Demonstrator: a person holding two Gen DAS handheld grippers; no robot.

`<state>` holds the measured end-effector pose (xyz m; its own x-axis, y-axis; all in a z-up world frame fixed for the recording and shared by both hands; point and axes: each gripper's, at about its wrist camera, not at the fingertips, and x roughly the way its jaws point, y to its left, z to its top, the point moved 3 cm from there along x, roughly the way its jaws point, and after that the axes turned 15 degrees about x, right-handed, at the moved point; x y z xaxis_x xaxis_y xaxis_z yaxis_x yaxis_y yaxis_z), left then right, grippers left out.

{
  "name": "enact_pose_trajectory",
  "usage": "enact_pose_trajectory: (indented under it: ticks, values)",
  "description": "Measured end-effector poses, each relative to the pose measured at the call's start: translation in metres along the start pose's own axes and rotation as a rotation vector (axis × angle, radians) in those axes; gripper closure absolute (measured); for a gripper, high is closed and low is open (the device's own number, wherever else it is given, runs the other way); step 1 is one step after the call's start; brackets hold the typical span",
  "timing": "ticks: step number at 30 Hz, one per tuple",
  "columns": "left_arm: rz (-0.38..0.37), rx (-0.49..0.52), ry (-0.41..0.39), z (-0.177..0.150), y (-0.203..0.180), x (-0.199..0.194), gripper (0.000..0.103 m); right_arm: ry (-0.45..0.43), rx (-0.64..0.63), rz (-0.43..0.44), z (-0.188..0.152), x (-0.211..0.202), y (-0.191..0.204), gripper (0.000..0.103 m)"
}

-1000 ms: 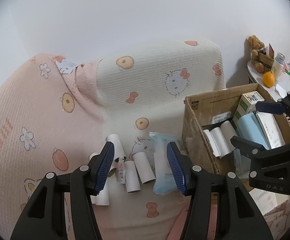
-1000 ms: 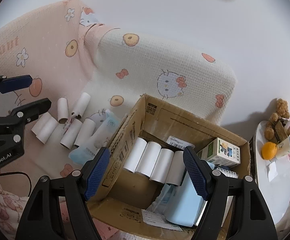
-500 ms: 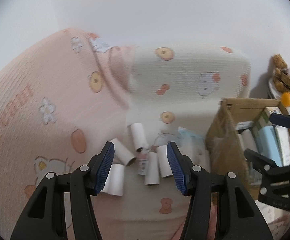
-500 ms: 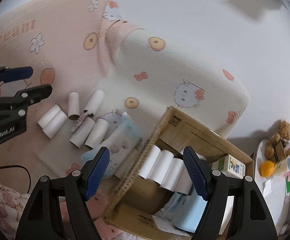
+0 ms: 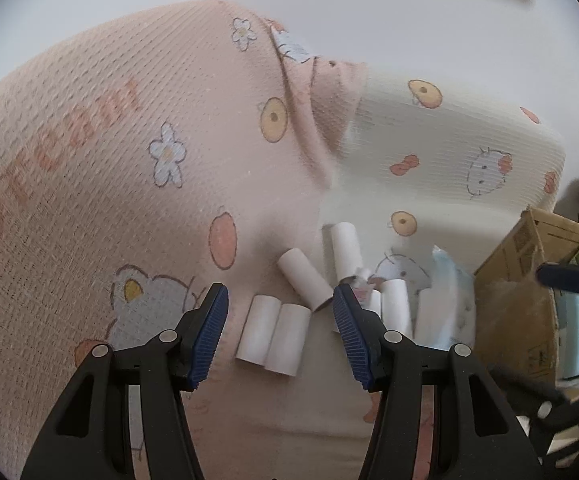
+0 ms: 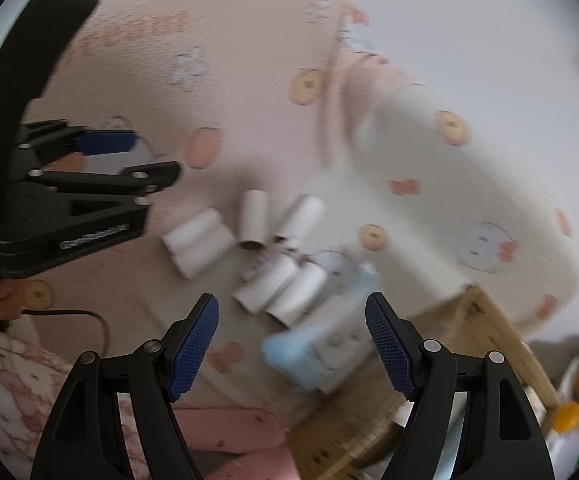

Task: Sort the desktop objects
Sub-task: 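Move the right tool down toward a standing white paper roll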

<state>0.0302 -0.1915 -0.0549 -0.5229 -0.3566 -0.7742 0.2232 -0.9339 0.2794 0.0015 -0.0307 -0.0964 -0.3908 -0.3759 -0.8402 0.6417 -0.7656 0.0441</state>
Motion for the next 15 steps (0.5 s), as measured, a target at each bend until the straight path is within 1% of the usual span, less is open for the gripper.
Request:
enact_pose_trajectory:
  ticks: [2, 4, 5, 6, 7, 10, 13, 14, 15]
  values:
    - [0.016, 0.007, -0.007, -0.004, 0.002, 0.002, 0.044, 0.024, -0.024, 0.06, 0.003, 0.01, 0.01, 0.029]
    - [0.055, 0.024, -0.021, -0.01, 0.004, 0.005, 0.044, 0.051, -0.033, 0.088, 0.004, 0.02, 0.018, 0.029]
    - [0.062, 0.027, -0.025, -0.012, 0.003, 0.006, 0.044, 0.065, -0.045, 0.089, 0.004, 0.027, 0.022, 0.029]
    - [0.051, 0.023, -0.033, -0.017, 0.004, 0.009, 0.044, 0.071, -0.056, 0.087, 0.004, 0.033, 0.025, 0.029]
    - [0.024, 0.014, -0.034, -0.022, 0.006, 0.012, 0.044, 0.079, -0.062, 0.086, 0.004, 0.04, 0.028, 0.029]
    - [-0.031, -0.007, -0.031, -0.034, 0.008, 0.023, 0.044, 0.126, -0.061, 0.086, -0.001, 0.06, 0.032, 0.029]
    - [-0.062, -0.018, -0.041, -0.042, 0.007, 0.033, 0.044, 0.153, -0.042, 0.09, -0.008, 0.078, 0.032, 0.029]
    - [-0.077, -0.021, -0.05, -0.044, 0.007, 0.035, 0.044, 0.159, -0.025, 0.101, -0.011, 0.085, 0.031, 0.029]
    - [-0.11, -0.028, -0.06, -0.046, 0.005, 0.038, 0.044, 0.166, -0.012, 0.122, -0.012, 0.088, 0.031, 0.029]
